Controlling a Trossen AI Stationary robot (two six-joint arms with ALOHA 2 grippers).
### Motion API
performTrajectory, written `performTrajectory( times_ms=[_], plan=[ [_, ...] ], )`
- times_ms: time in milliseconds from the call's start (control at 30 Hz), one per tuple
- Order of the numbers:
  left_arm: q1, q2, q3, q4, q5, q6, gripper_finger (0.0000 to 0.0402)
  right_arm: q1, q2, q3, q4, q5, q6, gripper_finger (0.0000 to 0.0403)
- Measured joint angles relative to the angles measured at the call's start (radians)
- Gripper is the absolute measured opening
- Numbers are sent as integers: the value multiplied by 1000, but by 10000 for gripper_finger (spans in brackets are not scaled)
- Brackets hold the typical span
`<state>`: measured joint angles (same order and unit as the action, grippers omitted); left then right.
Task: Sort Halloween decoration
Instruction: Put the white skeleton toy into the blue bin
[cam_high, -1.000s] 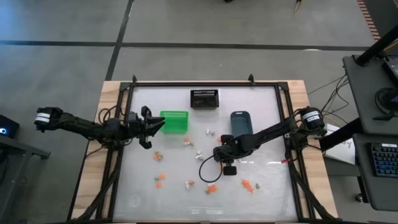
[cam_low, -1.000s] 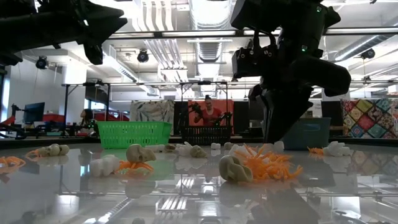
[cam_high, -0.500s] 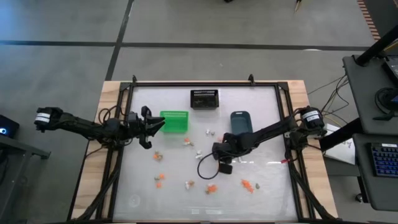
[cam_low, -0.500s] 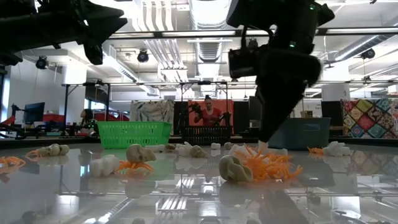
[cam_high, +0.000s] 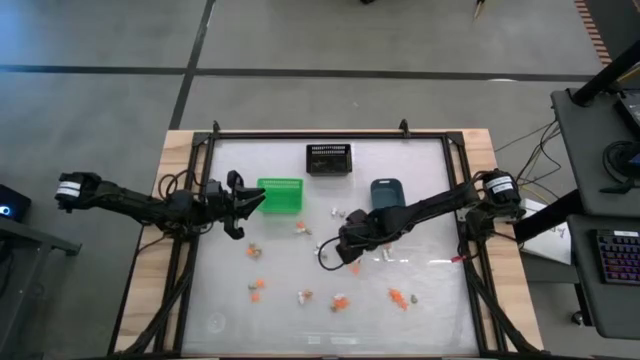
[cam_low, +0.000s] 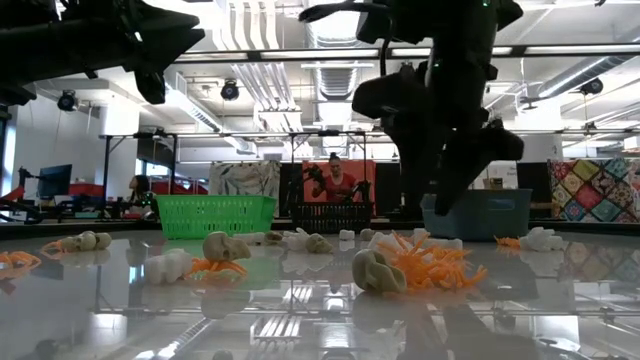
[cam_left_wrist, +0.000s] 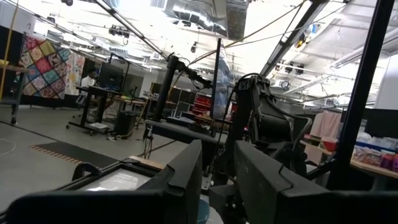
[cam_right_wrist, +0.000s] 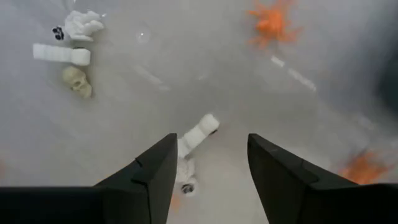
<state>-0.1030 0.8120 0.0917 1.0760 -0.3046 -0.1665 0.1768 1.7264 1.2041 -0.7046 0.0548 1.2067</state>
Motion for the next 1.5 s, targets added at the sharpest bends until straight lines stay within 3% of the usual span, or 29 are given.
performTrajectory(
  times_ms=[267, 667, 1133, 1500],
  plan=[
    [0, 0, 0, -3, 0, 0, 78, 1, 8, 6, 6, -33, 164, 183],
    [0, 1, 0, -14, 0, 17, 78, -1, 28, 22, 6, -27, 216, 179],
    [0, 0, 0, -16, -1, 58, 78, -1, 158, 106, 0, -29, 215, 167],
    [0, 4, 0, -22, -1, 79, 78, -1, 184, 132, -34, -29, 215, 117]
  ],
)
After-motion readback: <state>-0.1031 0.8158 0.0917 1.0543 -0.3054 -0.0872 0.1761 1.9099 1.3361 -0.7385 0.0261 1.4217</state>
